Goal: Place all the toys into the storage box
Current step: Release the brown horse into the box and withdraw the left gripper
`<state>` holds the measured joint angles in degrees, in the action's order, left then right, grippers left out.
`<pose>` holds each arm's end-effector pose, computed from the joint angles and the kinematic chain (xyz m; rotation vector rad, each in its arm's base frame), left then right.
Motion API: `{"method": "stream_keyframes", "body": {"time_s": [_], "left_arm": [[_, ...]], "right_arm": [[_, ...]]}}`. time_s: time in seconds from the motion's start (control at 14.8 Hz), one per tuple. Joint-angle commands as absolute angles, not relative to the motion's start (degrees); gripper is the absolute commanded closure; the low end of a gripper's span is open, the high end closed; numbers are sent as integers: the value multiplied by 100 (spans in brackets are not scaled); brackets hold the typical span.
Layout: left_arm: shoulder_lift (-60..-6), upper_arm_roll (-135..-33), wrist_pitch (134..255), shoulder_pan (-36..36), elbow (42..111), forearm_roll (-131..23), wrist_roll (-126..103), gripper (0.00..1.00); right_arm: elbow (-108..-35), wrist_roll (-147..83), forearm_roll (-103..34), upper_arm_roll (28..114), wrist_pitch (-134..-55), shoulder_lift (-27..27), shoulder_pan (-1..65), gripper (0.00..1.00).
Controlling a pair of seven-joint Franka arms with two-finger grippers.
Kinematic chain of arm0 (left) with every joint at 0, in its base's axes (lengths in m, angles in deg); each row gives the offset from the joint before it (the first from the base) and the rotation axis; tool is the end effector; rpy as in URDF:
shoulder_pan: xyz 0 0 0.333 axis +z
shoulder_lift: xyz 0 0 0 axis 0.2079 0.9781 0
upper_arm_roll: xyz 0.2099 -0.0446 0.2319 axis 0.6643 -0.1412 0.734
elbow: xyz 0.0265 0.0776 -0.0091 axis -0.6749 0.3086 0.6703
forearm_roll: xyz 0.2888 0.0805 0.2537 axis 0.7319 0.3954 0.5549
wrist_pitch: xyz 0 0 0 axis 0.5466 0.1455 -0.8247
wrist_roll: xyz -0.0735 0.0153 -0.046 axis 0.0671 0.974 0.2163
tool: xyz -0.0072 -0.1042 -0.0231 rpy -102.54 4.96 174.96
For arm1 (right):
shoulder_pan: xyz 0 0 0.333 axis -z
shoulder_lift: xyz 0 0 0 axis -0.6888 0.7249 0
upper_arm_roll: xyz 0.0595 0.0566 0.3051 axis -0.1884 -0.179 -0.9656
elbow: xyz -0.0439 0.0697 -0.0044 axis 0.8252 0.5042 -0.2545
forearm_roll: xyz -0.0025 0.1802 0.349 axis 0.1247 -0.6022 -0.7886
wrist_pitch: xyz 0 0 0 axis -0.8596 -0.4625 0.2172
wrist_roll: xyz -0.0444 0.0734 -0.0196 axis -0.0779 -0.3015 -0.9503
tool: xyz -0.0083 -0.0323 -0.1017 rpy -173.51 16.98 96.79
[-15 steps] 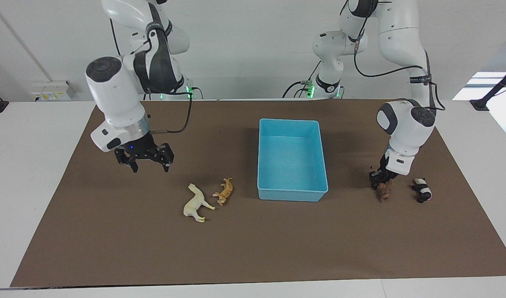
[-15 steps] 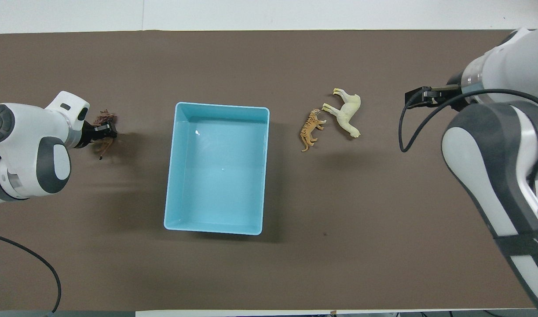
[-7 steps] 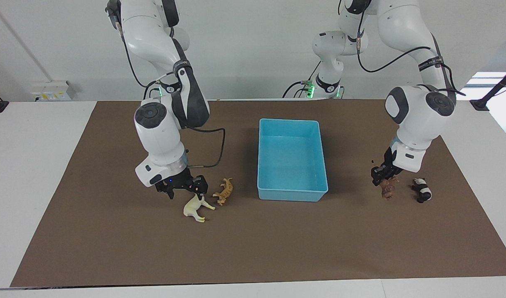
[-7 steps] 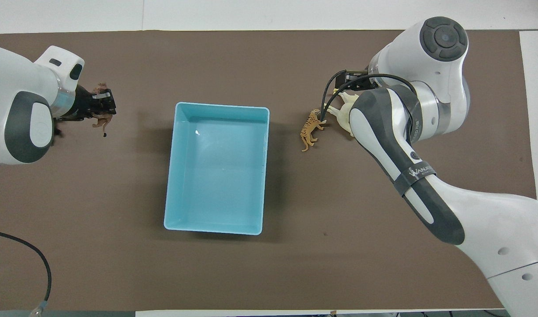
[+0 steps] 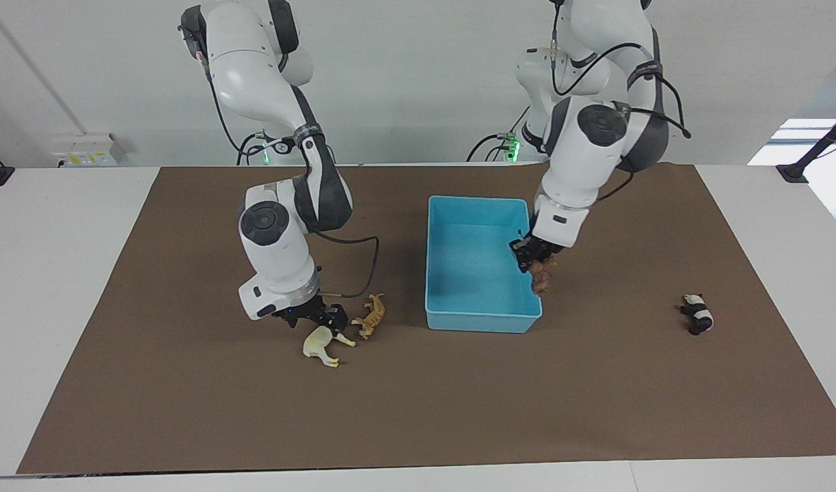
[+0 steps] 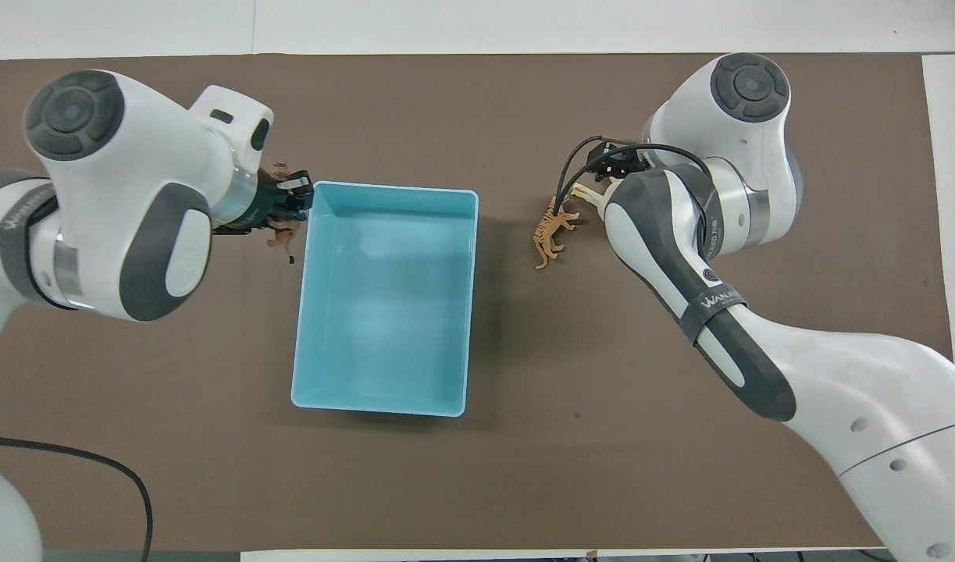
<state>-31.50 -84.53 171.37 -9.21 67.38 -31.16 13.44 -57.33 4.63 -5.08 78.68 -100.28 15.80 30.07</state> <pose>0.5652 -0.2640 0.4595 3.0342 0.4464 0.0310 0.6802 0.1597 0.3357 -3.0783 0.4355 -0.0606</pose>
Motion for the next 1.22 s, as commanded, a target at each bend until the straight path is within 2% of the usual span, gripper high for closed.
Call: {"method": "stream_keyframes", "body": {"time_s": [0.0,0.07,0.14,0.2,0.27,0.41,0.54,0.74,0.81,0.88,0.95,1.02,1.15], "left_arm": [[-3425,-8343,17296,-1286,7243,-3174,1613,65],[-3530,-8343,17384,-1322,7471,-3165,1561,59],[-3609,-8343,17506,-1331,7665,-3165,1543,36],[-3645,-8343,17586,-1357,7772,-3165,1551,8],[-3654,-8343,17578,-1366,7764,-3165,1586,0],[-3680,-8334,17490,-1393,7694,-3165,1613,0],[-3934,-8273,17298,-1253,7641,-3104,1482,0],[-3944,-8255,17270,-446,7510,-3095,63,0],[-3918,-8264,17262,-43,7448,-3095,-552,0],[-3892,-8264,17270,283,7404,-3086,-1193,0],[-3874,-8255,17296,556,7386,-3086,-1782,0],[-3848,-8255,17358,828,7377,-3068,-2232,0],[-3393,-8264,17376,1181,6967,-2667,-2857,0]], "right_arm": [[-6091,570,-578,7838,-10506,1587,3044,0],[-6170,579,-587,7838,-10603,1587,3053,0],[-6197,587,-587,7838,-10674,1596,3053,0],[-6197,587,-587,7838,-10692,1605,3061,0],[-6223,587,-604,7838,-10727,1596,3070,0],[-6267,596,-806,7838,-10779,1596,3070,1],[-6416,605,-921,7847,-11024,1587,3105,21],[-6724,596,-921,7847,-11386,1535,3185,46],[-6725,588,-921,7847,-11369,1526,3193,64],[-6690,553,-912,7847,-11299,1517,3193,95],[-6629,526,-903,7847,-11211,1508,3185,100],[-6480,526,-877,7847,-10984,1482,3167,100],[-5858,561,-921,7847,-10169,1430,3149,100]]}}
